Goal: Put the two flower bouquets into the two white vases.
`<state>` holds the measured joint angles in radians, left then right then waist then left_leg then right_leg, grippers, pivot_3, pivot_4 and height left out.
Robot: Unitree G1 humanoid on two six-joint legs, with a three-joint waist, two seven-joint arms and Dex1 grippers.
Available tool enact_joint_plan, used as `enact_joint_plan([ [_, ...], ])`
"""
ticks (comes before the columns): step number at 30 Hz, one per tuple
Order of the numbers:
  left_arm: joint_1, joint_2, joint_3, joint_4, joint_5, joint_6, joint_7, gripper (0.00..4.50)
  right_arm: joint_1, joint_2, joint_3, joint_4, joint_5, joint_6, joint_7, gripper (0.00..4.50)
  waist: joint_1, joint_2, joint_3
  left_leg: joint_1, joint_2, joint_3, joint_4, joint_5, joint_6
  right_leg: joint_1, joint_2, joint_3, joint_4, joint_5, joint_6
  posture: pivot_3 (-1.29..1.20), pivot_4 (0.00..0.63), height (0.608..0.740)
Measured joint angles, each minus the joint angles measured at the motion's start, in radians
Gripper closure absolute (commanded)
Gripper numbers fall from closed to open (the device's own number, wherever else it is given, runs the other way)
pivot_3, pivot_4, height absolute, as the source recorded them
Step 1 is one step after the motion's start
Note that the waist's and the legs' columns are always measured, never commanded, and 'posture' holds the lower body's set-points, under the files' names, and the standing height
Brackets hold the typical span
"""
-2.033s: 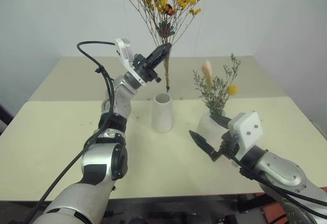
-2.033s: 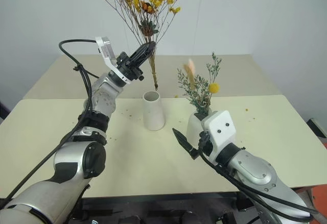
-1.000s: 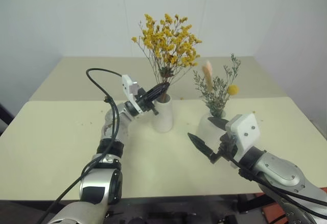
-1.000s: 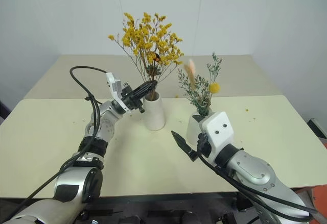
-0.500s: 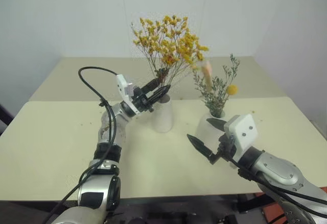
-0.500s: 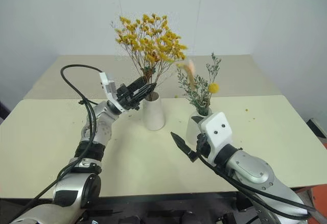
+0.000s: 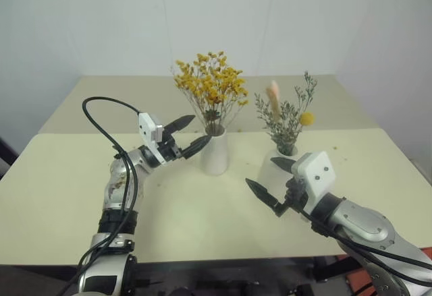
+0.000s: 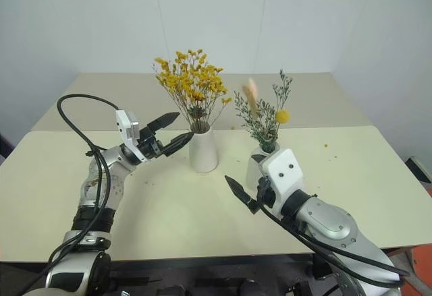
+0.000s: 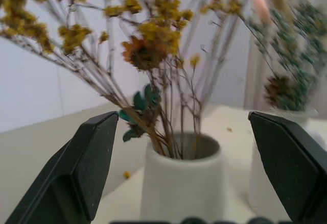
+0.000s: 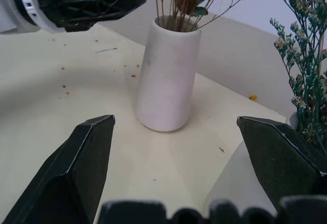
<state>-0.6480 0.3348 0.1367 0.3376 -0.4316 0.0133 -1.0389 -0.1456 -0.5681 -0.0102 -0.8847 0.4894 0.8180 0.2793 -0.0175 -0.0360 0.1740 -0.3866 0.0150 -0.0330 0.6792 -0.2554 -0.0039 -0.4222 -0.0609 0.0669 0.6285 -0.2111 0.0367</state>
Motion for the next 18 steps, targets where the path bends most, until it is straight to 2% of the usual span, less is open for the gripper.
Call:
enact_joint_plan([
  [5, 0.042, 0.071, 0.004, -0.063, -0.002, 0.019, 0.001, 0.03, 0.001, 0.003, 0.002, 0.003, -0.014, -0.006, 0.005, 0.00, -0.003, 0.000, 0.000, 0.001, 0.000, 0.000, 0.000, 0.000, 0.000, 0.000, 0.000, 0.000, 0.000, 0.000, 0.000, 0.00, 0.150, 0.740],
  [10, 0.202, 0.151, 0.040, -0.201, -0.050, 0.095, -0.001, 0.03, 0.023, 0.004, -0.020, 0.000, -0.007, -0.007, 0.017, 0.00, -0.011, 0.000, 0.000, 0.000, 0.001, 0.000, -0.001, 0.000, 0.000, -0.001, 0.000, 0.000, 0.000, 0.000, 0.000, 0.00, 0.150, 0.740],
  [13, 0.311, 0.257, 0.084, -0.309, -0.089, 0.146, -0.024, 0.03, 0.088, -0.004, -0.116, -0.018, 0.047, -0.007, 0.056, 0.00, -0.011, 0.000, 0.000, 0.001, 0.002, 0.001, -0.001, 0.000, 0.000, -0.001, 0.000, 0.000, 0.000, 0.000, 0.000, 0.00, 0.150, 0.740],
  [18, 0.433, 0.398, 0.160, -0.443, -0.146, 0.201, -0.087, 0.03, 0.211, -0.099, -0.400, -0.026, 0.214, -0.031, 0.231, 0.00, 0.004, 0.000, 0.000, 0.003, 0.002, 0.002, -0.001, 0.000, 0.000, 0.002, 0.000, 0.000, 0.000, -0.001, 0.000, 0.00, 0.150, 0.740],
])
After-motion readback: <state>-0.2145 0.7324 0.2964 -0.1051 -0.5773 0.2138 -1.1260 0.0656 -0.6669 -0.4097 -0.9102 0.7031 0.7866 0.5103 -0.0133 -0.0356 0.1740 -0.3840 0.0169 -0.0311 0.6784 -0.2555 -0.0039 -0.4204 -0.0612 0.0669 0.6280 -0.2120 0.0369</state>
